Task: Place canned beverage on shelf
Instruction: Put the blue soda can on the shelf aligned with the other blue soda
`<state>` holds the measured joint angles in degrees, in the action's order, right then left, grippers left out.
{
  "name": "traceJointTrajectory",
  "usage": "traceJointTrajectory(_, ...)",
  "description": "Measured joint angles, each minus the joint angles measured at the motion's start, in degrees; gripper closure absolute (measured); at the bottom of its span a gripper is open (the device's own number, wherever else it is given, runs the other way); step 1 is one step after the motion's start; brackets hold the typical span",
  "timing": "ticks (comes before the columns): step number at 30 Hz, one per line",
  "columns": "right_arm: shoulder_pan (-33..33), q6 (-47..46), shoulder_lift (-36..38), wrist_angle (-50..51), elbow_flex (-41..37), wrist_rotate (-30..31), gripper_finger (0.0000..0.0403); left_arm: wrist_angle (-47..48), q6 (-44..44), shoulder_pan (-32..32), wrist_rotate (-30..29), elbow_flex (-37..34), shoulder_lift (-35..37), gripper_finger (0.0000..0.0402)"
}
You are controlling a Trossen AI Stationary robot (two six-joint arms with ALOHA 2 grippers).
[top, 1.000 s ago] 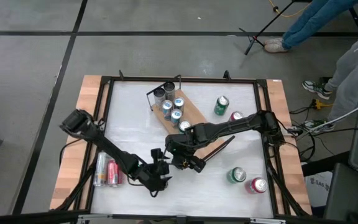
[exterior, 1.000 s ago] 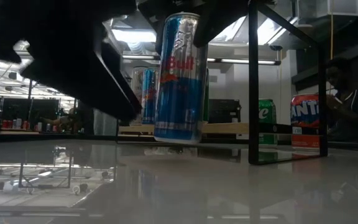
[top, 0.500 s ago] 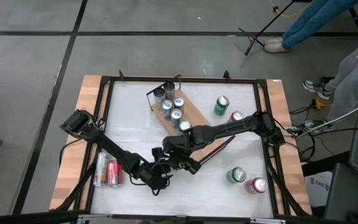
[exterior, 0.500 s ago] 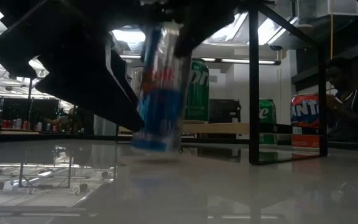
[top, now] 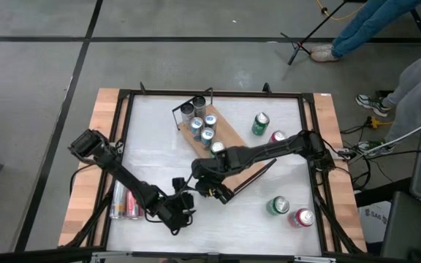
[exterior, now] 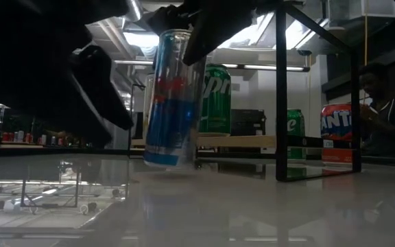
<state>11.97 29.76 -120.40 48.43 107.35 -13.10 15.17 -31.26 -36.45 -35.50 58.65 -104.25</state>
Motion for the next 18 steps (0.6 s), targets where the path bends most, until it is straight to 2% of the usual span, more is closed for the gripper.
traceJointTrajectory(18, 0.00, 0.01, 0.13, -2.08, -2.06, 0.14, 0.0152, -0.01, -0.14, -0.70, -1.52, 0.00, 0.04, 0.0007)
